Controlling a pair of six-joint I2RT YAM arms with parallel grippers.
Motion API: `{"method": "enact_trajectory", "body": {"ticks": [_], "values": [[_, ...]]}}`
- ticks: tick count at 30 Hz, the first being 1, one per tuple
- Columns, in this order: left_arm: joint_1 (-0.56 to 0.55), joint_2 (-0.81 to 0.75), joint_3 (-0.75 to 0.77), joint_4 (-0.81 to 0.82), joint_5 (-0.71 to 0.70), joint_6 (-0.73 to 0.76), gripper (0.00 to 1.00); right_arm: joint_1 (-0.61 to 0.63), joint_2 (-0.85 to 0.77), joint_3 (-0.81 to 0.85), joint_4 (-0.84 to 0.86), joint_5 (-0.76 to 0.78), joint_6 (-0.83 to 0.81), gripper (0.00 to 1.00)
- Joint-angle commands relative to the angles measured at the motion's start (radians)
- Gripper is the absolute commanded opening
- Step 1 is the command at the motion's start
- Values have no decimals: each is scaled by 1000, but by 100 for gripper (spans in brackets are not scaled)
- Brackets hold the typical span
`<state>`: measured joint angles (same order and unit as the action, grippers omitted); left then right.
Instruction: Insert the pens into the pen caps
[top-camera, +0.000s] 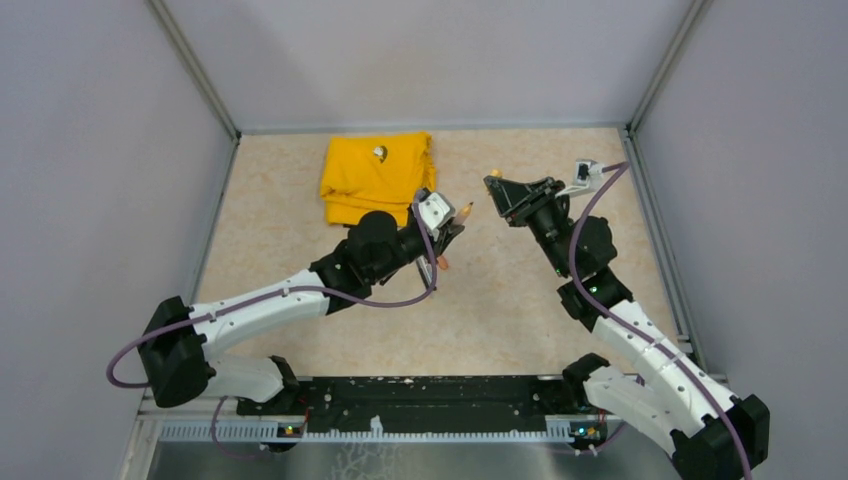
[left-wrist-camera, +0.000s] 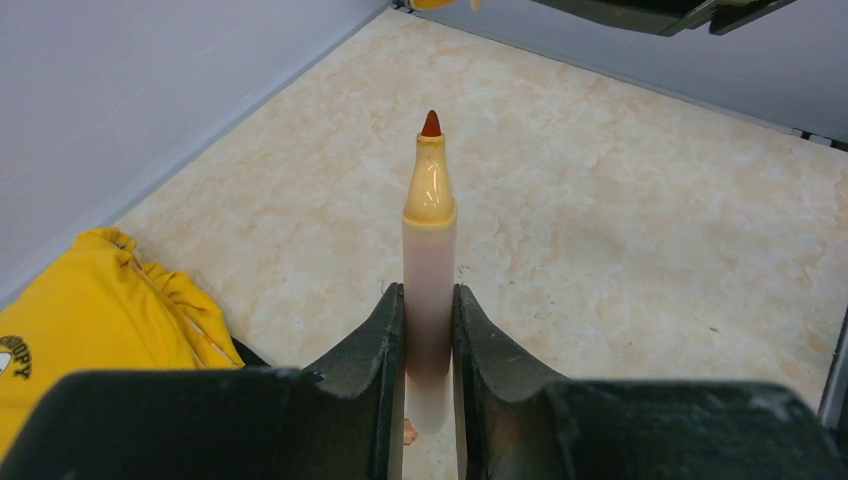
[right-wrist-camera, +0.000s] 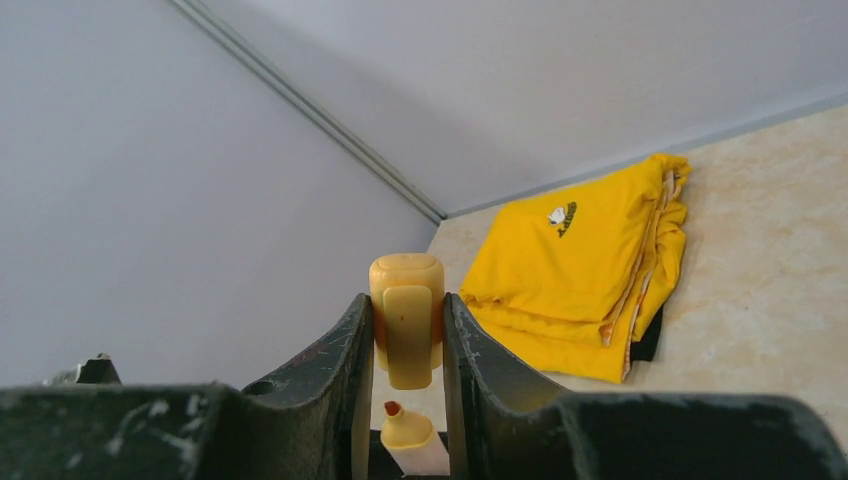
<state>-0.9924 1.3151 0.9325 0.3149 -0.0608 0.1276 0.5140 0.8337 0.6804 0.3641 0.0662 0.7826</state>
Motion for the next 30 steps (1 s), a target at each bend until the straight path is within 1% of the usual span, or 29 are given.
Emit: {"method": "enact_trajectory", "body": {"ticks": [1,6,14,22,30], "values": [[-3,12,-5,40,-33,2,0,-3,2,1,80,-43,5,0],[-5,13,-4,37,-45,-2,0,-3,16,8,84,-63,-11,0],[-6,13,-4,35,-57,0,0,3,70,13,108,-139,-26,0],[-6,17,-3,33,-58,-1,0,36,89,26,118,-127,-59,0],[-6,18,5,29,-81,-27,0,79,96,23,102,-96,-129,0]]}}
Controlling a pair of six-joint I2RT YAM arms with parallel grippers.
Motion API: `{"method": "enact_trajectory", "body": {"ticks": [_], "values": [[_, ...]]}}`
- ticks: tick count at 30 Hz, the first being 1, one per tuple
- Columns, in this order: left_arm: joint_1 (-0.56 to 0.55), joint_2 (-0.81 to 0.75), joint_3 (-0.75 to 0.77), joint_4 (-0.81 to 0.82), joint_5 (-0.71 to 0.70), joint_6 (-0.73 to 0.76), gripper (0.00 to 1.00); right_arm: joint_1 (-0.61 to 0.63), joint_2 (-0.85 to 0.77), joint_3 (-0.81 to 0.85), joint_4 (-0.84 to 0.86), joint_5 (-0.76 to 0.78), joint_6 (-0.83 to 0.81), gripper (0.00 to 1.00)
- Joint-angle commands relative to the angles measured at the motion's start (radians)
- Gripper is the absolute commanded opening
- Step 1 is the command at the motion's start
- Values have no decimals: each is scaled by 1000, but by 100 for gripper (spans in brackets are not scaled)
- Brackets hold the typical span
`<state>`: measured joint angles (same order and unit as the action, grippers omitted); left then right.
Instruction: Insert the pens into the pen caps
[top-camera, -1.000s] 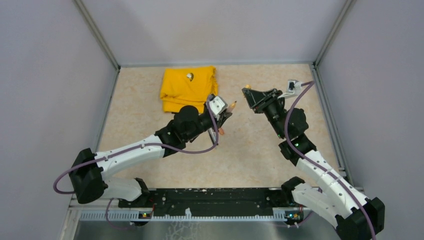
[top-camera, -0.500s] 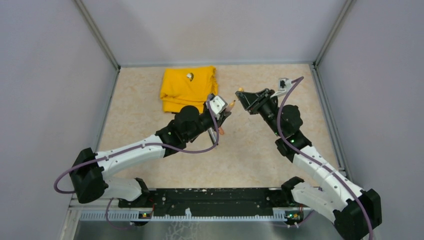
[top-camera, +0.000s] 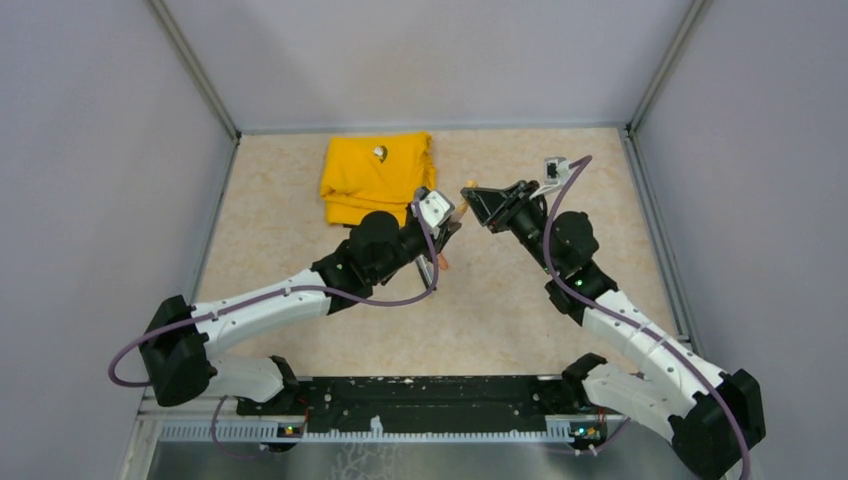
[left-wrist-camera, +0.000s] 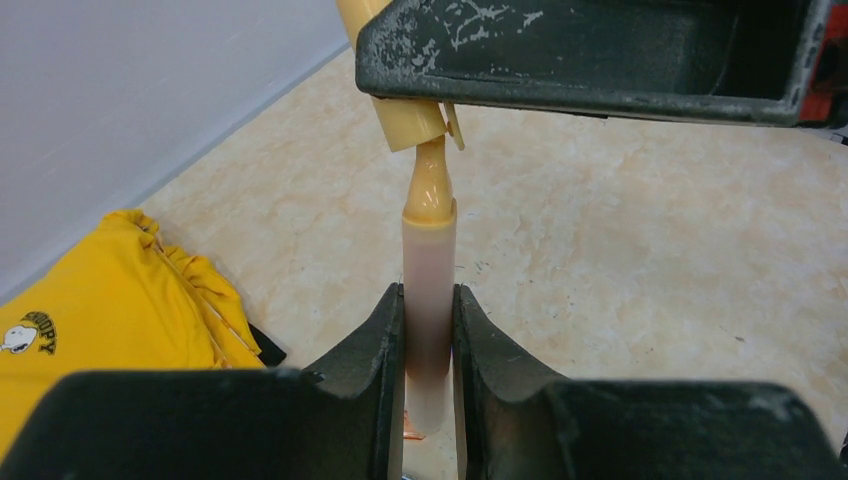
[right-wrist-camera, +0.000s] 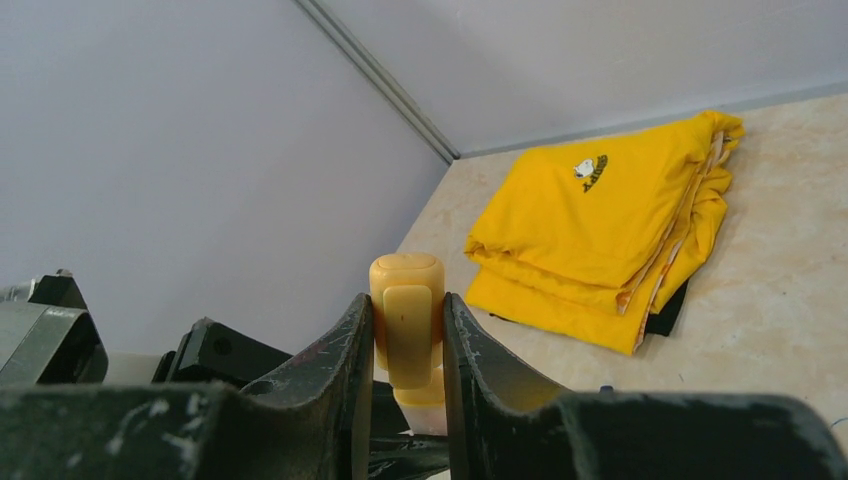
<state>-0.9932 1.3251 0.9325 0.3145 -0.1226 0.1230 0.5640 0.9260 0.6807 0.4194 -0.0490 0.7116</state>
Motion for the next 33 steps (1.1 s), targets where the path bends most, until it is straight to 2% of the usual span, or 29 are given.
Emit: {"method": "enact_trajectory", "body": {"ticks": [1,18,27,33], "values": [[-5,9,5,31,-21,-27,0,35,7,21,46,27,-64,0],[-5,-21,0,48,-37,-94,0,92,-10,-105,235,155,-100,5],[-4,-33,2,53,-28,-109,0,109,17,-116,273,110,-139,11],[-4,-39,0,56,-37,-118,0,143,33,-115,293,94,-150,12]]}}
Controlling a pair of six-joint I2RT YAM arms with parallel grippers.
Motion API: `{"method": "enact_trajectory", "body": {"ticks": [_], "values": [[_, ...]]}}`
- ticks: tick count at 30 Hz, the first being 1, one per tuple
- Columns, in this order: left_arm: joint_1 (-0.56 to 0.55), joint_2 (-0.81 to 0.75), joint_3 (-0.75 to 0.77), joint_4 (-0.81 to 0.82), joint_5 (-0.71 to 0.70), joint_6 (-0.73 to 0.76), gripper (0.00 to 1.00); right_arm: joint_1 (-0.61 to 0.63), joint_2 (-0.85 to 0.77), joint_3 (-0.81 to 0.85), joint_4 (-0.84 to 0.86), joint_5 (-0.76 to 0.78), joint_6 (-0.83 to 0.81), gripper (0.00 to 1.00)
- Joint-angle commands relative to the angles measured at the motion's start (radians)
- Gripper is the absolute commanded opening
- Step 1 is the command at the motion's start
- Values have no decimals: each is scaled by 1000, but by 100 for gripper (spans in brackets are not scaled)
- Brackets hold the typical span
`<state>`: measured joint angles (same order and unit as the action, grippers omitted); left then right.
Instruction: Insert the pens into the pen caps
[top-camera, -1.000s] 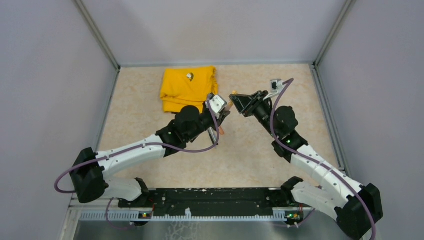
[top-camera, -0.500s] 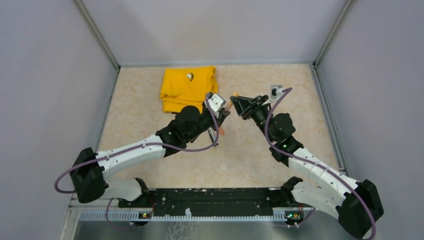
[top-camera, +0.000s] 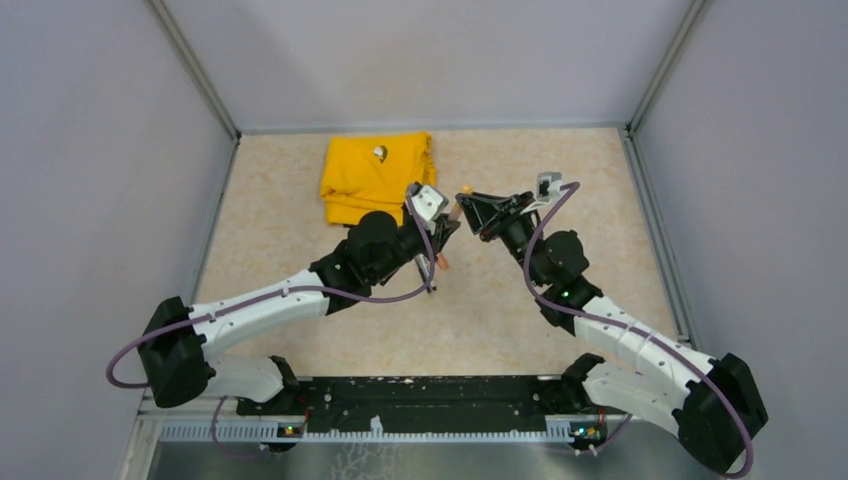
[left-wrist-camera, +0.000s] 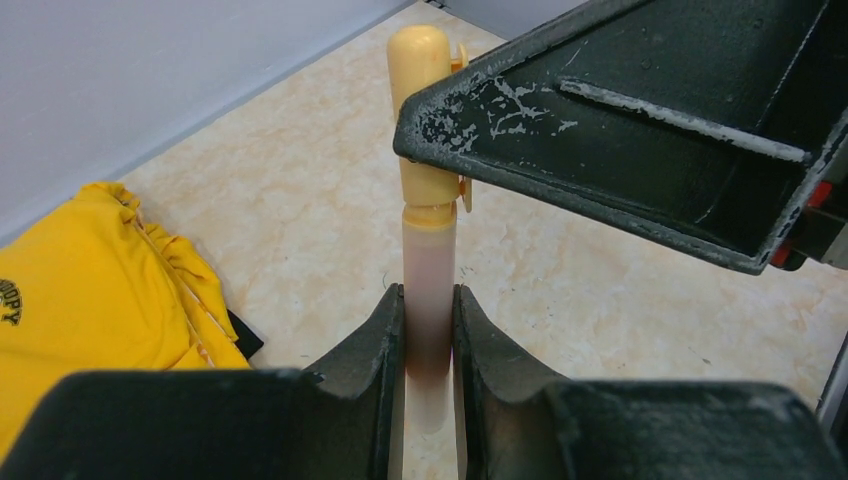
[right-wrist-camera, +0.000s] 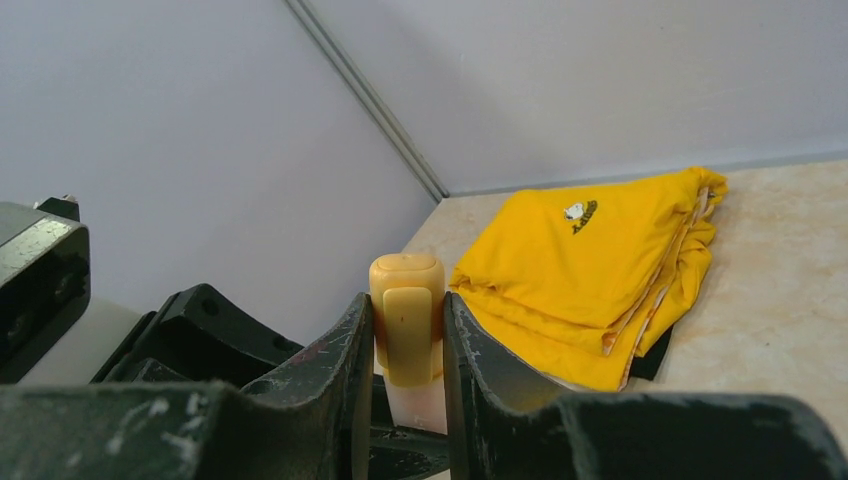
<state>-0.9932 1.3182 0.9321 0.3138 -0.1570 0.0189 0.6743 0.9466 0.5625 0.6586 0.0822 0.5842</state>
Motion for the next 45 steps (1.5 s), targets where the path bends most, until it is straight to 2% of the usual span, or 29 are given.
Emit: {"method": "enact_trajectory", "body": {"ticks": [1,10,19,27,33,38,40,41,45], "values": [[-4,-34,0,58,-5,-15,0,40,14,2,55,-39,-25,12],[-2,-66,3,94,-27,-62,0,59,32,-28,52,-30,-44,13],[-2,-76,21,87,-17,-57,0,64,51,-17,-11,-108,-97,14],[-2,-79,17,86,3,-35,0,63,-19,35,-101,-32,-122,36],[-2,-83,4,72,-4,-39,0,63,-70,130,-194,10,-164,62],[-2,-98,-13,63,-13,-53,0,61,-111,192,-281,4,-180,66],[-2,-106,-21,55,-8,-58,0,62,-122,224,-343,7,-203,72],[-2,-111,-26,51,2,-61,0,62,-130,236,-367,9,-221,75],[-2,-128,-55,44,74,-80,0,53,-136,270,-431,51,-223,79]]}}
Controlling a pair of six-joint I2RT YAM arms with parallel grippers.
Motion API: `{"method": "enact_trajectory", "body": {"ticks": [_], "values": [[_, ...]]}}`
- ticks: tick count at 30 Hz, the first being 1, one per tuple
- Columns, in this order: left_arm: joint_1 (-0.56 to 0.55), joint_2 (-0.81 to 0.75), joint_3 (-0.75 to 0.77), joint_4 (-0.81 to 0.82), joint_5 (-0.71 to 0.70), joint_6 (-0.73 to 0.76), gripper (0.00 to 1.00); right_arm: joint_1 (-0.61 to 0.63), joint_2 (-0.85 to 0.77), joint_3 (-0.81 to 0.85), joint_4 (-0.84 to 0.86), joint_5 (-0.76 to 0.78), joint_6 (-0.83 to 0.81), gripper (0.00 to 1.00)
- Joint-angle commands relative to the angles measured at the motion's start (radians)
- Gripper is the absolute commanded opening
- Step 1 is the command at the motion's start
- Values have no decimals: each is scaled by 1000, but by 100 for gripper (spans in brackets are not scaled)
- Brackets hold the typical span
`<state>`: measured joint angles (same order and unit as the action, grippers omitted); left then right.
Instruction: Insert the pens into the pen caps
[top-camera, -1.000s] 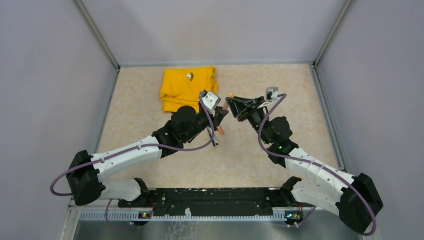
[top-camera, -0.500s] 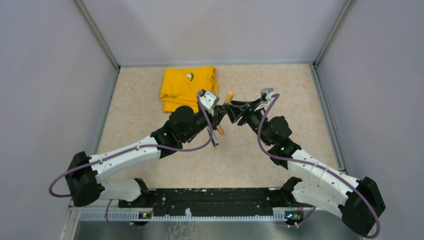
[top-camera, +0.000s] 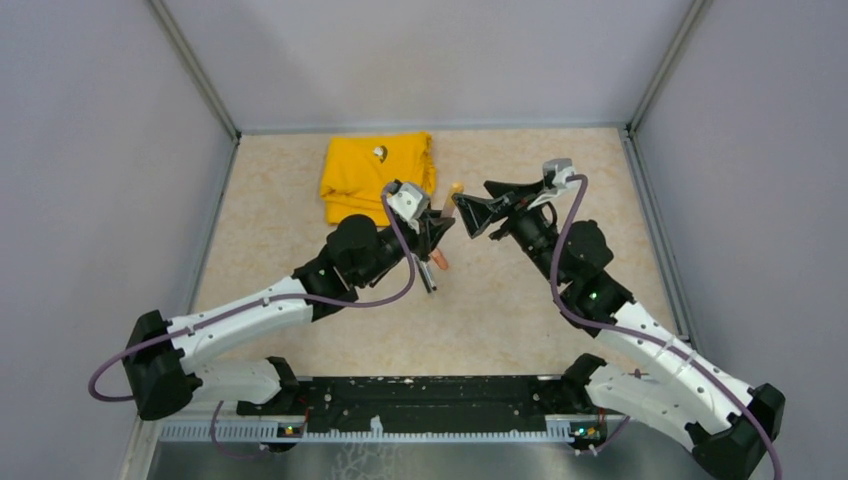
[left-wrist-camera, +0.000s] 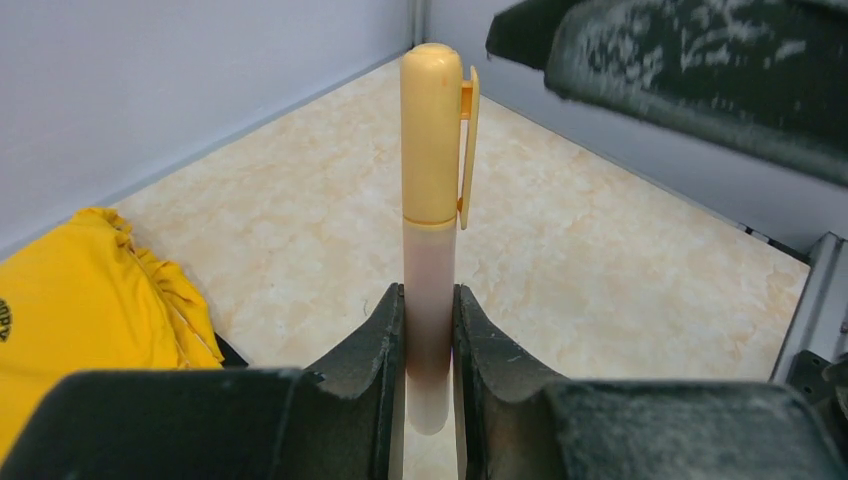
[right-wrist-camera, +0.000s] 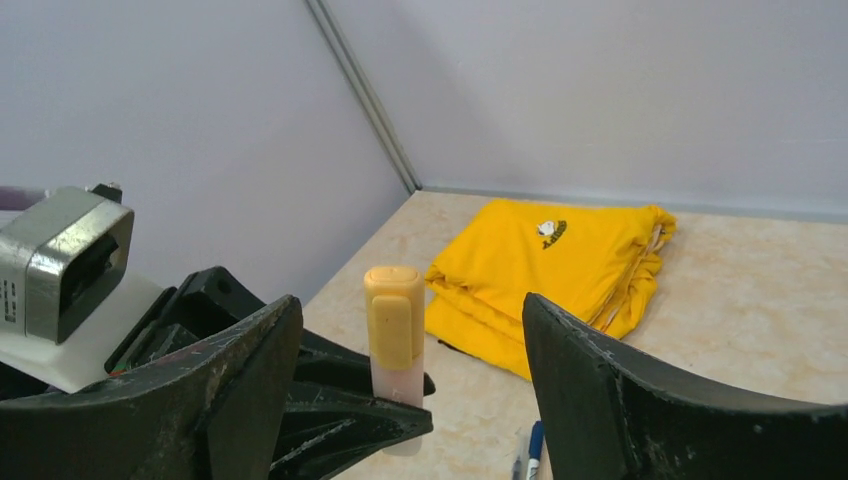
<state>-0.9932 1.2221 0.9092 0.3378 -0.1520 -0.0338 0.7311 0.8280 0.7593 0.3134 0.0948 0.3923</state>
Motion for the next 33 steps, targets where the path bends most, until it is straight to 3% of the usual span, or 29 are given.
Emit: {"method": "enact_trajectory", "body": {"ticks": [1,5,15,26,33], "values": [[-2,-37,-48,25,89,-31,0,-9,-7,96,-113,47,-21,79],[-2,-45,-72,31,137,-40,0,-31,75,230,-297,90,40,77],[-2,-41,-83,23,147,-38,0,-44,139,341,-424,-6,125,61],[-2,-35,-69,14,146,-33,0,-46,166,337,-427,-68,122,47],[-2,-30,-61,9,147,-29,0,-46,178,324,-405,-92,118,45]]}}
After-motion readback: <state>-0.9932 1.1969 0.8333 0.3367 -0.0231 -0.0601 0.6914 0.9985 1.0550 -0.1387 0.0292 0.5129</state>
